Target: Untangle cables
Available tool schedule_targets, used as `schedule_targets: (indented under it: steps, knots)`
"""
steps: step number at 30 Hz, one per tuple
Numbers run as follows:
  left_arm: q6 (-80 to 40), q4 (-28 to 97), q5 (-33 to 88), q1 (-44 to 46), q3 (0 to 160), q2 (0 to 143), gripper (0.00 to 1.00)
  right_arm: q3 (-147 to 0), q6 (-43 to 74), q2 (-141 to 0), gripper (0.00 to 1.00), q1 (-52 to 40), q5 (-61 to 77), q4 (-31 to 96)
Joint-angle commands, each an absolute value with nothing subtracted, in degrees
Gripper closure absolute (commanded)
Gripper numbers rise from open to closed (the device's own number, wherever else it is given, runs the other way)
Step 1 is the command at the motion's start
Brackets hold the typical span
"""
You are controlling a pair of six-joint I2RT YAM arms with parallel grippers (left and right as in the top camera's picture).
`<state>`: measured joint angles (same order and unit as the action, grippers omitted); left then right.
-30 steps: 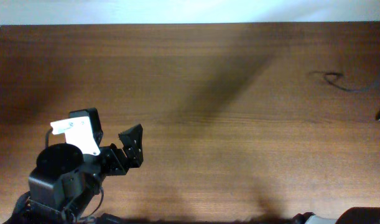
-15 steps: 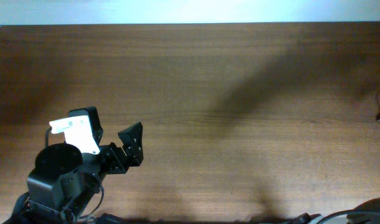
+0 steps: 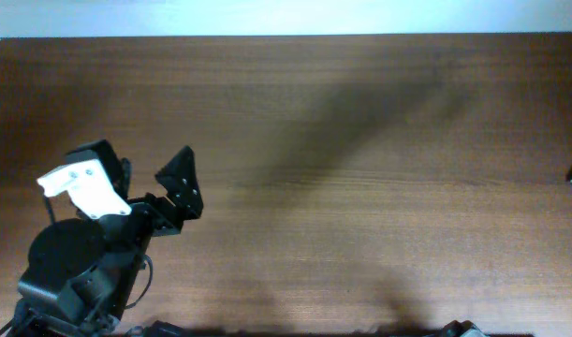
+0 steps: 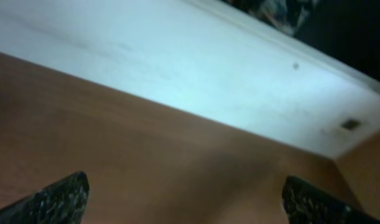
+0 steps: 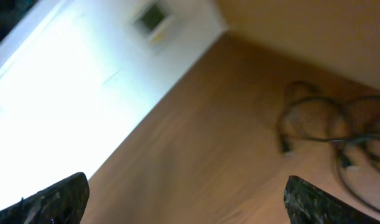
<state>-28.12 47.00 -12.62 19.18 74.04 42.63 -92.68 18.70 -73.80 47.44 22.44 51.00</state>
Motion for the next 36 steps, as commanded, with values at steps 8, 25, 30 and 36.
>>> schedule_targets:
  steps: [8, 25, 30, 36]
  knots:
    - [-27.4, 49.5, -18.9, 19.4, 76.1, 40.5, 0.01, -90.2, 5.8, -48.9, 0.01, 22.8, 18.5, 64.9]
    - [-27.4, 56.3, -20.6, 19.4, 76.1, 34.6, 0.05, -46.6, 1.8, -12.9, 0.01, 22.8, 41.6, 44.1]
    - [-27.4, 56.3, -22.5, 19.4, 76.1, 34.6, 0.01, -43.8, 1.7, -12.9, 0.01, 22.8, 41.6, 44.3]
    - [-27.4, 56.3, -22.5, 19.4, 76.1, 34.6, 0.01, -43.7, 1.7, -12.9, 0.01, 22.8, 41.6, 44.3]
